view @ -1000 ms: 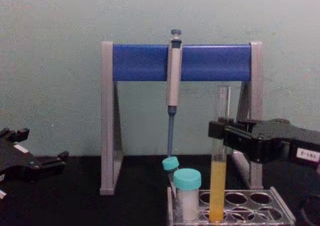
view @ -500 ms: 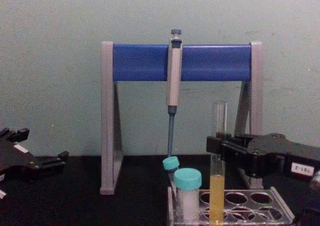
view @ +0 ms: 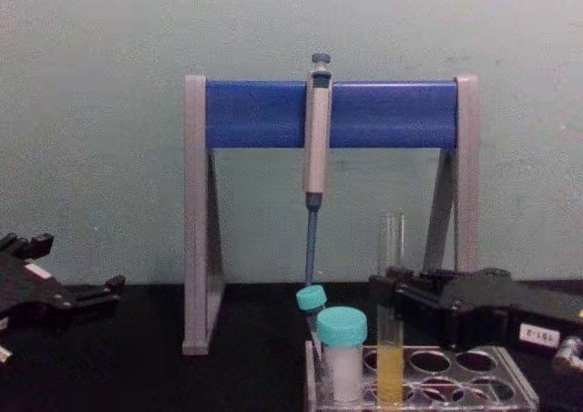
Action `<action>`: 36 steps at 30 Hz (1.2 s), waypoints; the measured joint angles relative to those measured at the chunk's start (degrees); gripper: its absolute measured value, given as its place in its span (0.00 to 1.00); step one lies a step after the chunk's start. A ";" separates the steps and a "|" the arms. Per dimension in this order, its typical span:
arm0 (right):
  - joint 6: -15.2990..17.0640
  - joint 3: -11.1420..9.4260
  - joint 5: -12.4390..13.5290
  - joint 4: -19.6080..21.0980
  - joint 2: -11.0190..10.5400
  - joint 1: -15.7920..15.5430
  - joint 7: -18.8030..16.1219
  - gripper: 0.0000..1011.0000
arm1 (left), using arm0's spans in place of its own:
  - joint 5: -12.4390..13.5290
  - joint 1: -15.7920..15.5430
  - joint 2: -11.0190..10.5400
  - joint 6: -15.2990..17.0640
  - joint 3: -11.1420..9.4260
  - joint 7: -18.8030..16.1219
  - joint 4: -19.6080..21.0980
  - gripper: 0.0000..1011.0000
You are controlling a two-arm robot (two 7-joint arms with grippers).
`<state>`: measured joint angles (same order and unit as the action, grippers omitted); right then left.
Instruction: Pick up the test tube from the test tube rack, shake it, then place it back into the test tube rack.
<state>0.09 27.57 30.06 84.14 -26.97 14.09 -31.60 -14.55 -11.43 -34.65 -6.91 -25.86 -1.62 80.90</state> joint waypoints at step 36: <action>0.40 0.04 -0.58 -0.58 0.49 0.05 0.18 0.53 | 0.00 0.00 0.00 0.00 0.00 0.00 0.00 0.99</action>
<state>0.49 27.61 29.47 83.56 -26.48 14.14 -31.43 -14.55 -11.43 -34.64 -6.91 -25.86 -1.62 80.90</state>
